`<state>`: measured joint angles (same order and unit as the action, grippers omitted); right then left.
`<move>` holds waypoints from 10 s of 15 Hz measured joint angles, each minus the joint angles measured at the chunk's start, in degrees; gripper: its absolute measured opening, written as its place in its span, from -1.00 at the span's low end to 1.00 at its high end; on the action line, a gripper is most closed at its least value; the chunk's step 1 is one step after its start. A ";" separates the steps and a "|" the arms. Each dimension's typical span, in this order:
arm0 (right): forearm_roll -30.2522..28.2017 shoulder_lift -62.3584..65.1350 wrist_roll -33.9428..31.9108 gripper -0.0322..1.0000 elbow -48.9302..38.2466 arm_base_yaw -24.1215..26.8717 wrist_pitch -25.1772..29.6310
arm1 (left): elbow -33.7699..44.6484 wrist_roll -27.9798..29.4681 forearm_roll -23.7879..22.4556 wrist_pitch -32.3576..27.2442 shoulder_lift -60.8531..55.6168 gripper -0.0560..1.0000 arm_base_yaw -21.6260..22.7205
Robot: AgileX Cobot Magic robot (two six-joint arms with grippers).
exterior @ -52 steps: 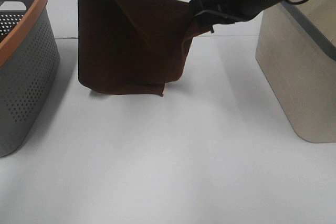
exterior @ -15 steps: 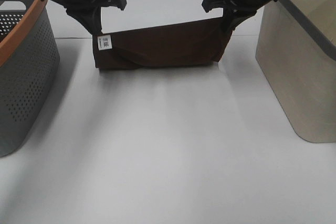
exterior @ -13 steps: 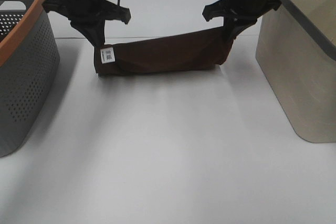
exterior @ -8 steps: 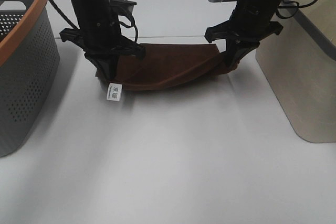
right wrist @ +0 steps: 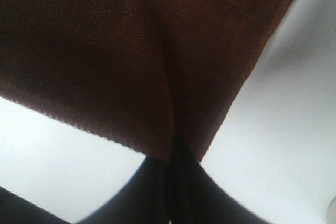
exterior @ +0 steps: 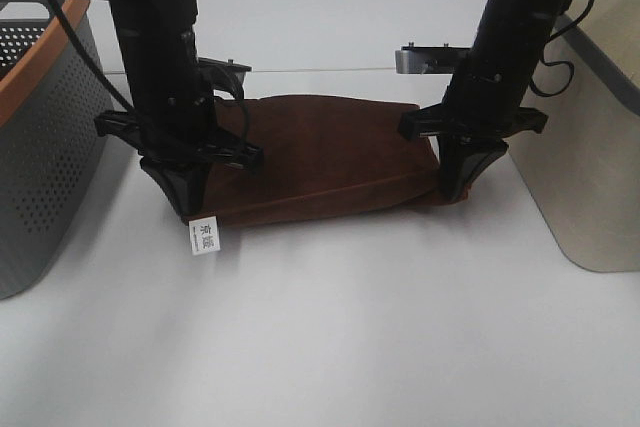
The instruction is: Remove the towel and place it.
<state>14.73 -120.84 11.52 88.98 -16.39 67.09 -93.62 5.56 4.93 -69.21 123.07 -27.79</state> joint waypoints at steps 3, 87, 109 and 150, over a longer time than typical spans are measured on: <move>1.38 0.23 1.15 -0.89 -2.52 0.00 1.72 | 1.72 0.00 0.74 -0.06 -1.32 -0.87 -0.29; -1.89 121.01 1.49 0.39 -60.22 18.68 -5.44 | 64.23 -11.12 0.92 8.77 -123.30 0.79 25.27; -1.72 121.24 1.49 0.39 -60.22 18.68 -5.44 | 64.23 -11.23 0.92 8.77 -123.30 0.79 25.32; -1.72 121.24 1.49 0.39 -60.22 18.68 -5.44 | 64.23 -11.23 0.92 8.77 -123.30 0.79 25.32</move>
<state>13.01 0.40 13.01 28.76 2.29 61.65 -29.39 -5.67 5.84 -60.45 -0.23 -2.46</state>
